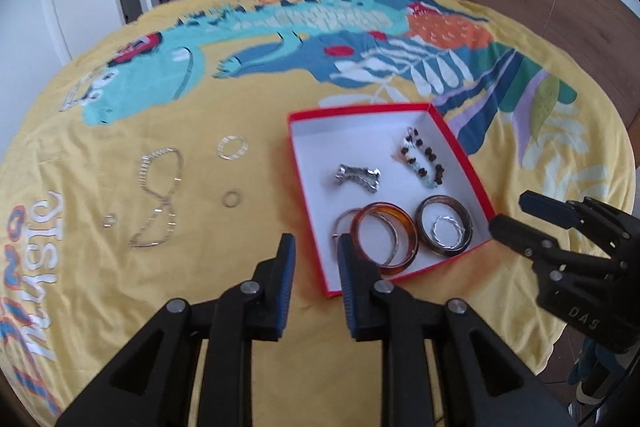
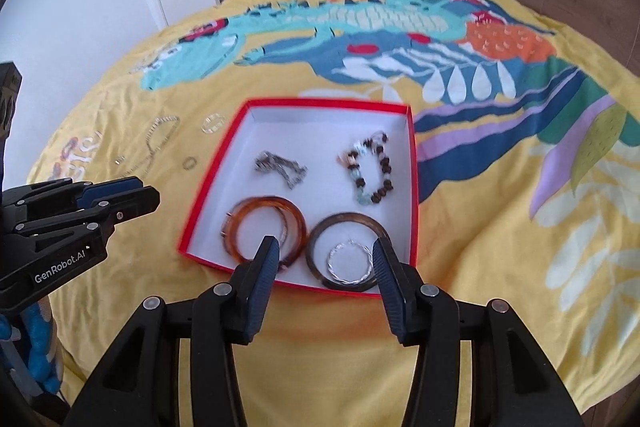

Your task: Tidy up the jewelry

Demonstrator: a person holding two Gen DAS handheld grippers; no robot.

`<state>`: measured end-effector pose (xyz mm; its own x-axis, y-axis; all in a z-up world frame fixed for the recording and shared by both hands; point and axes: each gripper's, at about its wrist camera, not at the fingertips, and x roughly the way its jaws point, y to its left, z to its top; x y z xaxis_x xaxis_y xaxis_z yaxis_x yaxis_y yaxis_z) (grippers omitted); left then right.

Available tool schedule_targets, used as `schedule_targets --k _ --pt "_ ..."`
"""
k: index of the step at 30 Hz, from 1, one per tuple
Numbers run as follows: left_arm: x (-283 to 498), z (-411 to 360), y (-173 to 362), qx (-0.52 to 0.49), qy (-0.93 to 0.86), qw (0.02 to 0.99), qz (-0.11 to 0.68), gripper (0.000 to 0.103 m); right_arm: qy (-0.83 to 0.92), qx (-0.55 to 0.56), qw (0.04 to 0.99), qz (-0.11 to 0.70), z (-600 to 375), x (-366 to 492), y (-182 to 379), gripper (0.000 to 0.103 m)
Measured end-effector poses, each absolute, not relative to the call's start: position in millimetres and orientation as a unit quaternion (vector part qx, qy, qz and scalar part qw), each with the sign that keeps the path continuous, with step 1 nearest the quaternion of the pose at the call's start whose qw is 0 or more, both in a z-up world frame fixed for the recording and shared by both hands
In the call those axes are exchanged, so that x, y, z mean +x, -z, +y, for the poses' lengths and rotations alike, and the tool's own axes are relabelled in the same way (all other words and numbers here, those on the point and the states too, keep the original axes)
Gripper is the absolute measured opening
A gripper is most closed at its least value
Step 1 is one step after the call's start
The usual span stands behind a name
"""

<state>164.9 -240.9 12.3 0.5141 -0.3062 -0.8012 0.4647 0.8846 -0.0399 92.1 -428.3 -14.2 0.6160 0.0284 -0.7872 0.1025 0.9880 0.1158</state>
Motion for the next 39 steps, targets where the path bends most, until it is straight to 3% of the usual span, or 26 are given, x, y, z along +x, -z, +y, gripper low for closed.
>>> schedule_targets --k 11,23,30,39 --pt "127 -121 -80 0.064 0.146 0.903 0.398 0.021 -0.015 0.046 0.934 0.354 -355 46 -83 0.049" --pt "92 3 -125 0.008 0.076 0.932 0.353 0.035 -0.056 0.011 0.951 0.303 -258 19 -142 0.057" --pt "109 33 -113 0.002 0.035 0.933 0.358 0.036 -0.076 -0.005 0.95 0.302 -231 32 -134 0.057" --pt "172 12 -45 0.003 0.07 0.922 0.38 0.036 -0.077 0.027 0.936 0.342 -237 94 -55 0.057"
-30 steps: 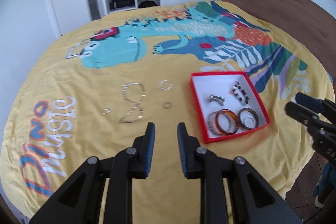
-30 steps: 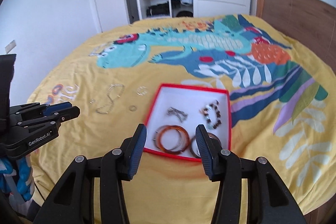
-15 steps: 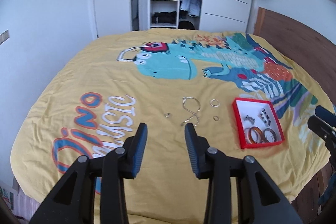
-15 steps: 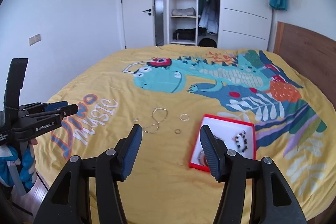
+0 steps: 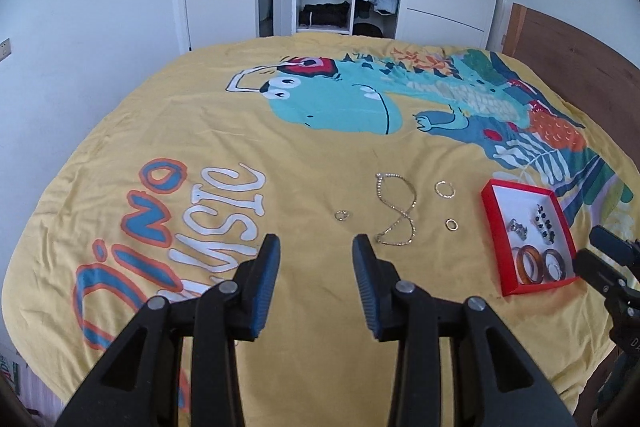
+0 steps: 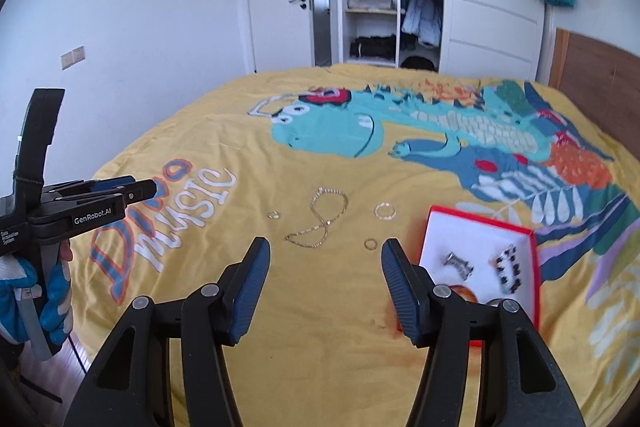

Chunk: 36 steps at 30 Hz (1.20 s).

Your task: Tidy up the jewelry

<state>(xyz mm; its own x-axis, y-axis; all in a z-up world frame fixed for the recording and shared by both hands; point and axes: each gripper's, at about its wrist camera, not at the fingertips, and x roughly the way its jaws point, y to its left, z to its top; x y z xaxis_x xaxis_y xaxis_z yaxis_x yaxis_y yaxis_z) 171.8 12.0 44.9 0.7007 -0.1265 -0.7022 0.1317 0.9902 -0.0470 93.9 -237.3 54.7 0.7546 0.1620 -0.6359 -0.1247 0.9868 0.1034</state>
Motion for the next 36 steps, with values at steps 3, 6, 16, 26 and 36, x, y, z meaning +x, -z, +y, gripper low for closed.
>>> schedule_targets --k 3,6,16,26,36 --pt "199 -3 -18 0.005 0.094 0.914 0.396 0.036 -0.067 0.041 0.928 0.365 -242 125 -21 0.057" --pt "229 -15 10 -0.002 0.114 0.904 0.413 0.036 -0.06 0.058 0.918 0.387 -244 156 11 0.057" --pt "312 -33 83 -0.01 0.143 0.881 0.451 0.036 -0.04 0.079 0.903 0.419 -247 232 86 0.057" --pt "331 -29 122 -0.012 0.152 0.872 0.465 0.035 -0.022 0.077 0.896 0.437 -250 260 118 0.053" --pt "331 -30 127 -0.01 0.156 0.876 0.456 0.034 -0.028 0.073 0.895 0.44 -253 271 125 0.039"
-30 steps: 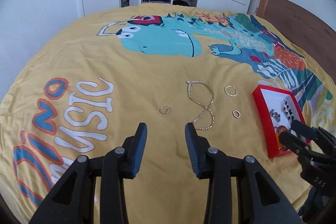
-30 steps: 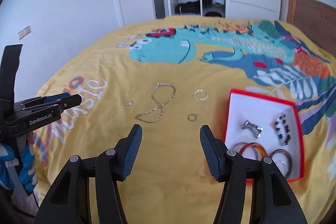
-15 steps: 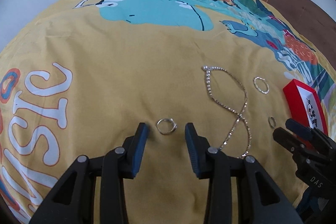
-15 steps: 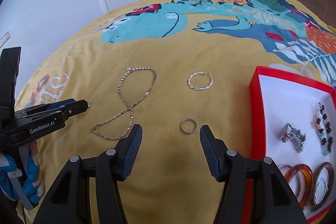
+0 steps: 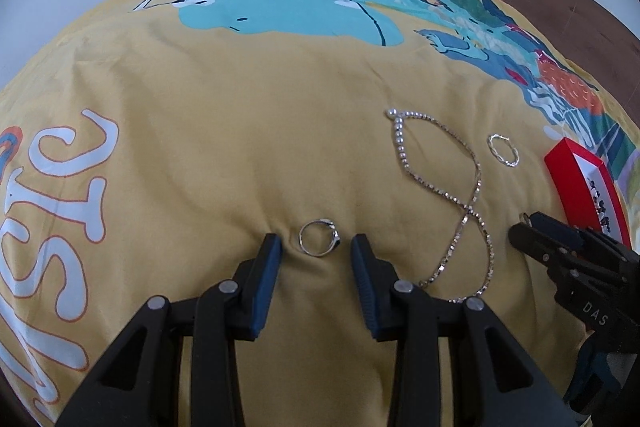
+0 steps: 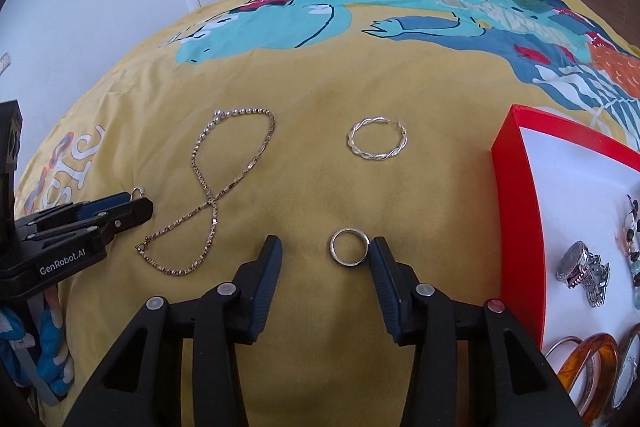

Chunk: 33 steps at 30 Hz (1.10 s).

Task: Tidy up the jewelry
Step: 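Grasp a small silver ring with the left tool while the right tool grasps another small ring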

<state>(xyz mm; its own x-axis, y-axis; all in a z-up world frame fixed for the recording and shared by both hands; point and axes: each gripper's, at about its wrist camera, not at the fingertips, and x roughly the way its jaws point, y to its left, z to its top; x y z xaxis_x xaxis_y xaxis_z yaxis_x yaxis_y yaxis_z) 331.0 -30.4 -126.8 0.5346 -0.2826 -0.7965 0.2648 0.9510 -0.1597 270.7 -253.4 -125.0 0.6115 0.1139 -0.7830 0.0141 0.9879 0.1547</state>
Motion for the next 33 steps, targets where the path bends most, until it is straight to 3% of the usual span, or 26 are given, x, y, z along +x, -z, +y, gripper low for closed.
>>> schedule_targets --k 8,12,14,15,33 --pt "329 -25 128 -0.028 0.16 0.877 0.453 0.033 -0.008 0.044 0.886 0.461 -251 279 126 0.032" --pt "331 -21 129 -0.041 0.159 0.875 0.455 0.023 -0.003 0.045 0.882 0.469 -251 282 130 0.031" --pt "331 -19 129 -0.045 0.159 0.875 0.456 0.018 -0.005 0.053 0.882 0.468 -253 282 131 0.028" --pt "331 -20 128 -0.044 0.159 0.875 0.455 0.018 -0.007 0.055 0.882 0.467 -253 281 130 0.02" --pt "311 -33 83 -0.008 0.148 0.892 0.427 0.017 -0.073 0.098 0.912 0.392 -268 244 65 0.02"
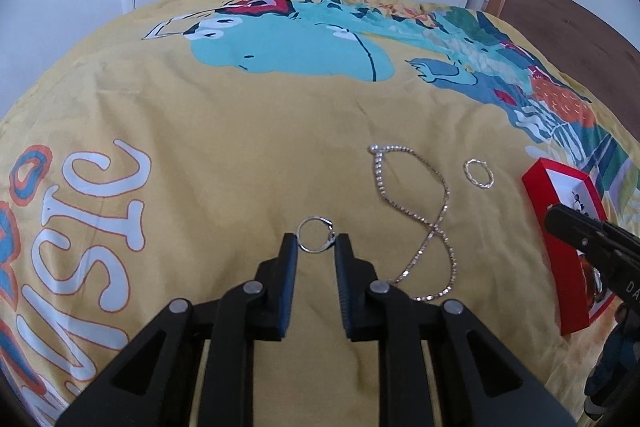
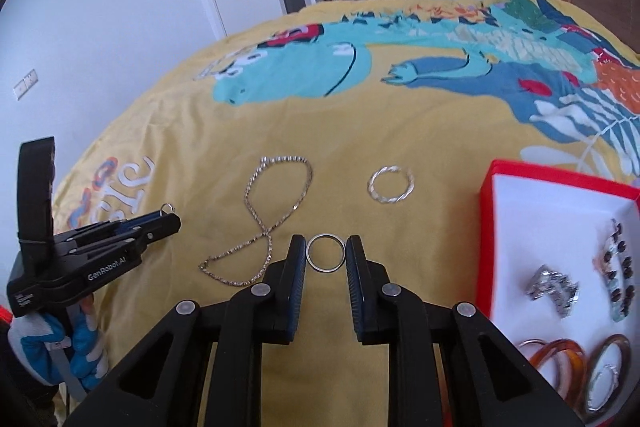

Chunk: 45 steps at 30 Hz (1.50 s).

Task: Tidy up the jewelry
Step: 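Grasp a small silver ring with the left tool while the right tool grasps another small ring, then carry both small rings into the red box and open both tools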

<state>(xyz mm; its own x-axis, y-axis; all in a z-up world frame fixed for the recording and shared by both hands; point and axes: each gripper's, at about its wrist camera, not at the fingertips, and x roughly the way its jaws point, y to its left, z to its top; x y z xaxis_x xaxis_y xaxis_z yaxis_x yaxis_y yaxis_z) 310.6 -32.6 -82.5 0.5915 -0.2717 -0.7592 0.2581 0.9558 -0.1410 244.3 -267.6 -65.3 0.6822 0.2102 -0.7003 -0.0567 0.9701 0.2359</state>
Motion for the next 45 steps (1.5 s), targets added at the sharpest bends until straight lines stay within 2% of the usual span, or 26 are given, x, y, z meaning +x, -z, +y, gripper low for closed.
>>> schedule_targets --k 4,12,19,23,30,41,44,45 --pt "304 -60 63 -0.001 0.174 0.892 0.417 0.017 -0.058 0.103 0.918 0.378 -303 230 49 0.02" --pt "289 -174 36 0.014 0.276 0.87 0.409 0.017 0.007 0.082 0.914 0.397 -405 218 54 0.02" --pt "283 -279 48 0.049 0.329 0.837 0.435 0.017 0.027 0.079 0.898 0.433 -463 230 84 0.02" --pt "291 -314 63 0.072 0.317 0.833 0.448 0.017 0.023 0.072 0.892 0.446 -475 244 96 0.02" --pt "292 -330 84 0.104 0.297 0.834 0.454 0.017 0.017 0.068 0.878 0.474 -479 250 114 0.02" --pt "284 -335 91 0.124 0.294 0.843 0.433 0.018 0.022 0.083 0.88 0.466 -484 244 117 0.021" --pt "282 -334 89 0.12 0.296 0.842 0.434 0.019 0.028 0.092 0.884 0.458 -486 241 114 0.028" --pt "281 -333 88 0.12 0.297 0.842 0.433 0.022 0.031 0.098 0.886 0.453 -487 239 112 0.035"
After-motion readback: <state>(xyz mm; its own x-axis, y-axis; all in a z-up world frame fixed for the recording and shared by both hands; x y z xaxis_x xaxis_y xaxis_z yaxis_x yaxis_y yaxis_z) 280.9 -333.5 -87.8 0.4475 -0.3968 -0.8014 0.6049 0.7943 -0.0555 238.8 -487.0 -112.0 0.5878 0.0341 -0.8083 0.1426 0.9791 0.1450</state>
